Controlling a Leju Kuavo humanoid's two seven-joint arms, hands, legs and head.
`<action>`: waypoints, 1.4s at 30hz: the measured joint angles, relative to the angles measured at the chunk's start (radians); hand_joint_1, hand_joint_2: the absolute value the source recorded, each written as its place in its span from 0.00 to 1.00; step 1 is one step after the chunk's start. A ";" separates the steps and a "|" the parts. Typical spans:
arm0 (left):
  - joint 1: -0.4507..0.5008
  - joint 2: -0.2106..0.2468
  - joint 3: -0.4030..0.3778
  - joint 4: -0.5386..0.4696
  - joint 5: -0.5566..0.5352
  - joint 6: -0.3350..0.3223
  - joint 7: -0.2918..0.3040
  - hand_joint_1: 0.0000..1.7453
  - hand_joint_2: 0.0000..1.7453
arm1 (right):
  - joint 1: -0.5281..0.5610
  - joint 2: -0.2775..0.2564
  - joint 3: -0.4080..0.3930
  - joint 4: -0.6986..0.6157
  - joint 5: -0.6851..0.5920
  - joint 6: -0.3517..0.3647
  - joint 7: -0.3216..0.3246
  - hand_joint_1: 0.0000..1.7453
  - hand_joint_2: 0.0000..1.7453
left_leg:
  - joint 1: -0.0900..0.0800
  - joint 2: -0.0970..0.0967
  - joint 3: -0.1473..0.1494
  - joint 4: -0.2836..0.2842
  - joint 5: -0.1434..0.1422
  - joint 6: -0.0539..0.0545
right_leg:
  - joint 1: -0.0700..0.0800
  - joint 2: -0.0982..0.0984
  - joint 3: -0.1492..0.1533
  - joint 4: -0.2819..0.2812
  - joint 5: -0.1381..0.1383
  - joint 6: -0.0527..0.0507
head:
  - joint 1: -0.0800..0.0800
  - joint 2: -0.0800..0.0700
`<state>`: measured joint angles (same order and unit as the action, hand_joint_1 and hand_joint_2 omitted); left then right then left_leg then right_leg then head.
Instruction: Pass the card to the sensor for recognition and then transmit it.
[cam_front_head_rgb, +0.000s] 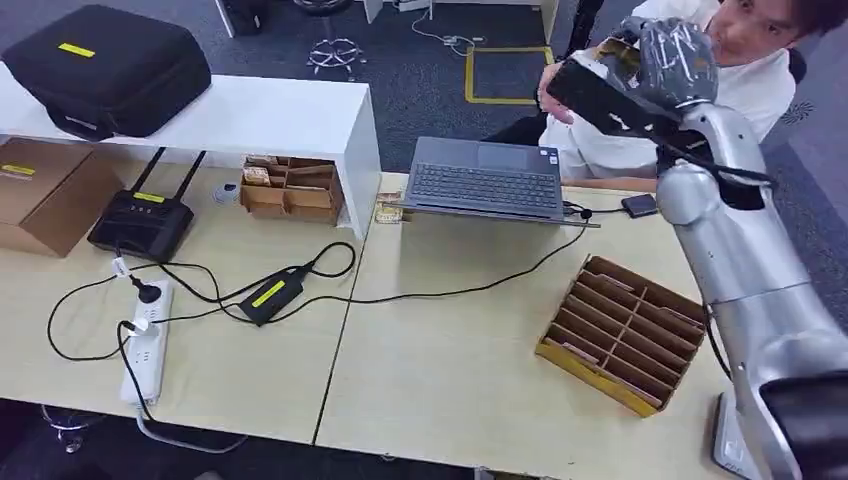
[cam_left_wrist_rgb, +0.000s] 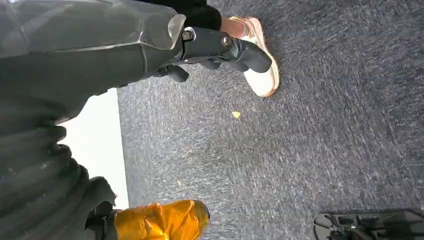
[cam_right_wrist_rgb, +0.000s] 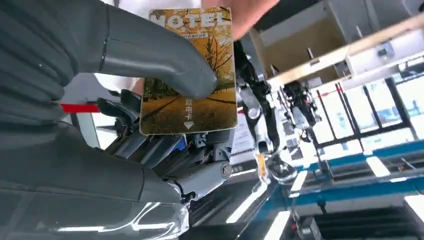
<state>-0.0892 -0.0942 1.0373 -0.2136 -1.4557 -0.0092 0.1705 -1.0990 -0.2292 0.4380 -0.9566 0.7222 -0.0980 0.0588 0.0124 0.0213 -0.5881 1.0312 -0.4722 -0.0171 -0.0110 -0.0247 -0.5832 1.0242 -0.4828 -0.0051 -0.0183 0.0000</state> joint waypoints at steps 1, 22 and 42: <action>0.000 -0.001 -0.006 0.000 -0.002 -0.001 0.002 0.00 1.00 | -0.031 0.026 0.017 0.051 0.009 0.004 0.007 1.00 1.00 | 0.000 0.000 0.000 0.000 0.000 0.000 | 0.000 0.000 -0.001 0.000 0.000 0.000 | -0.001 0.000; 0.002 -0.003 -0.036 0.000 0.004 -0.002 0.014 0.00 1.00 | -0.116 0.157 0.148 0.381 0.098 0.019 -0.002 0.00 1.00 | -0.001 -0.002 -0.001 0.000 0.000 0.000 | -0.001 -0.001 -0.001 -0.001 0.000 0.001 | -0.001 0.000; 0.033 -0.004 -0.002 0.000 0.085 0.033 0.000 0.00 1.00 | 0.493 -0.186 -0.092 -0.376 -0.090 -0.185 -0.159 0.00 1.00 | -0.001 -0.006 -0.002 0.000 -0.003 0.003 | 0.000 -0.006 0.000 -0.005 0.000 0.002 | -0.001 0.000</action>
<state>-0.0565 -0.0984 1.0350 -0.2136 -1.3702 0.0237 0.1701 -0.6056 -0.4147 0.3463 -1.3327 0.6317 -0.2831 -0.1000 0.0118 0.0153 -0.5903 1.0317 -0.4748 -0.0146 -0.0115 -0.0307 -0.5828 1.0189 -0.4832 -0.0033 -0.0191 0.0000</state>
